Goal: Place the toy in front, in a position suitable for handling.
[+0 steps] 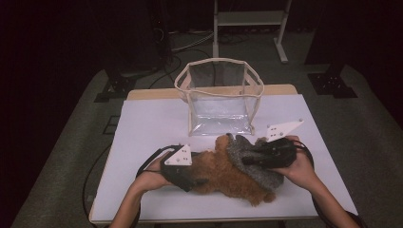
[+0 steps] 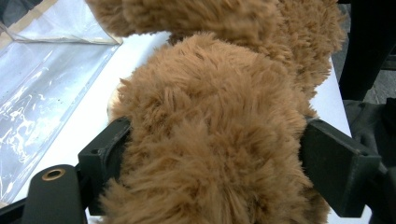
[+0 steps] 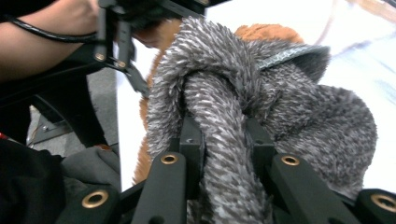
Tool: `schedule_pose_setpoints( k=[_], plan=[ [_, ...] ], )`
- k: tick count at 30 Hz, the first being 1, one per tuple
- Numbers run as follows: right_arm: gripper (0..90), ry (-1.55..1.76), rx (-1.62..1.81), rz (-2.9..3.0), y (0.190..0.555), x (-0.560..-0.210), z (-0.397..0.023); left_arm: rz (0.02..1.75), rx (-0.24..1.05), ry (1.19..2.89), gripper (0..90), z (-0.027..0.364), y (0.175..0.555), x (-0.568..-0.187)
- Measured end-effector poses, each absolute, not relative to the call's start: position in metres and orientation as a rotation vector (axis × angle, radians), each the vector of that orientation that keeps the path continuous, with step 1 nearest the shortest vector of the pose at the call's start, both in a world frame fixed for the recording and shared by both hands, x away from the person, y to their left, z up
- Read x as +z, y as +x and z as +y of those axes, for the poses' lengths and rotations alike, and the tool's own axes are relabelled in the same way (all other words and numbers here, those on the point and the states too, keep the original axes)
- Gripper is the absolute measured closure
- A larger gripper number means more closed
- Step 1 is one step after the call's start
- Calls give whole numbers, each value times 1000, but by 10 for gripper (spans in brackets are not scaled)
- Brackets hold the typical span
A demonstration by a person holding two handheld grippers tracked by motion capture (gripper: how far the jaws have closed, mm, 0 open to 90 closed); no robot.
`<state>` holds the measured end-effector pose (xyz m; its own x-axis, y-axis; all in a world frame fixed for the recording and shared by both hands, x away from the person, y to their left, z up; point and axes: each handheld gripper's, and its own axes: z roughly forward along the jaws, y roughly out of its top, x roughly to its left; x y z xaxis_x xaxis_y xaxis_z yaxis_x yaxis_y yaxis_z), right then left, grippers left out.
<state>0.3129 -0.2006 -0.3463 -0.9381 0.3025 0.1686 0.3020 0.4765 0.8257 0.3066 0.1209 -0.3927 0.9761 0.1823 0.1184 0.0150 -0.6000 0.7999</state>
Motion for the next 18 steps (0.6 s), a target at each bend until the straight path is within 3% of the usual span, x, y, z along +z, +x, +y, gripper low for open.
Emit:
schedule_pose_setpoints(
  k=[5,12,18],
  plan=[
    [735,526,1432,2733,314,-353,-189,140,235,2199,172,123,307,-392],
    [739,683,1492,2683,322,-369,-224,191,211,2166,146,131,312,-390],
    [740,699,1453,2632,318,-347,-236,223,191,2140,153,129,316,-395]
  ],
)
